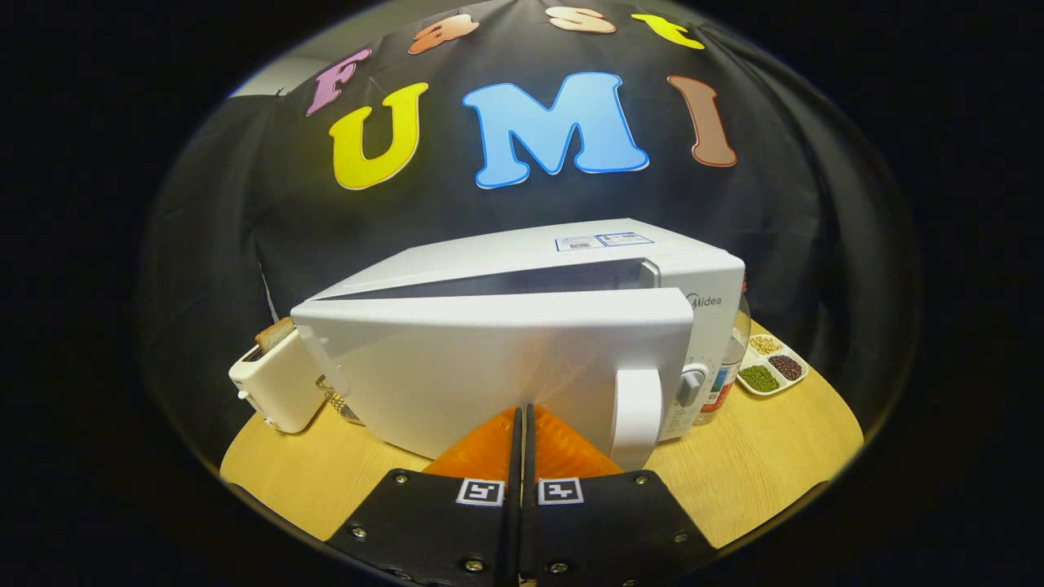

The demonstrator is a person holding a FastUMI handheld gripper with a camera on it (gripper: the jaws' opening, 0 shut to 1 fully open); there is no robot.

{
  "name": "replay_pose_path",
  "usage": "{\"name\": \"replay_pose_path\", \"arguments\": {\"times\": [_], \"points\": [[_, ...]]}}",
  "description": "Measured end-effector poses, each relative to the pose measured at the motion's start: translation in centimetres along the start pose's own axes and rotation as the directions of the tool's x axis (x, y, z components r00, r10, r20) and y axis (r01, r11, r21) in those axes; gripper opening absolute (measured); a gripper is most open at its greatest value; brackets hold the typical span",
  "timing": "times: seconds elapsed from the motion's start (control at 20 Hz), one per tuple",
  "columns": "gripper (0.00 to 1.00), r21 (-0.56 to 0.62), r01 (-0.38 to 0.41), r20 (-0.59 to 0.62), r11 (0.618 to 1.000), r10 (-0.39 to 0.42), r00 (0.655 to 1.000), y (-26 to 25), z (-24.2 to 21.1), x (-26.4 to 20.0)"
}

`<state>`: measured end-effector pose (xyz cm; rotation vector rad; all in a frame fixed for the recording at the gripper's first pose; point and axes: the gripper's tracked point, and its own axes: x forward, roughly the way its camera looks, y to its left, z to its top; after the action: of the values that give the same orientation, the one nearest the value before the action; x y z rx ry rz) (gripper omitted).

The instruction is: Open the microwave, put the food inside, and close the microwave door.

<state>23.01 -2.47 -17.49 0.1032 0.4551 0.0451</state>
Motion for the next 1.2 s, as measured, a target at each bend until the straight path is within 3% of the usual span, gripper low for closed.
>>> {"name": "replay_pose_path", "arguments": {"times": [0.65, 0.95, 1.2], "points": [[0.01, 0.027, 0.05, 0.01, 0.998, -0.05, 0.999, -1.3, 1.8, 4.1], [0.05, 0.018, 0.05, 0.012, 0.999, -0.05, 0.999, -0.7, 1.7, 2.8], [0.05, -0.021, 0.057, 0.069, 0.998, -0.055, 0.996, 0.0, 3.0, -1.9]]}}
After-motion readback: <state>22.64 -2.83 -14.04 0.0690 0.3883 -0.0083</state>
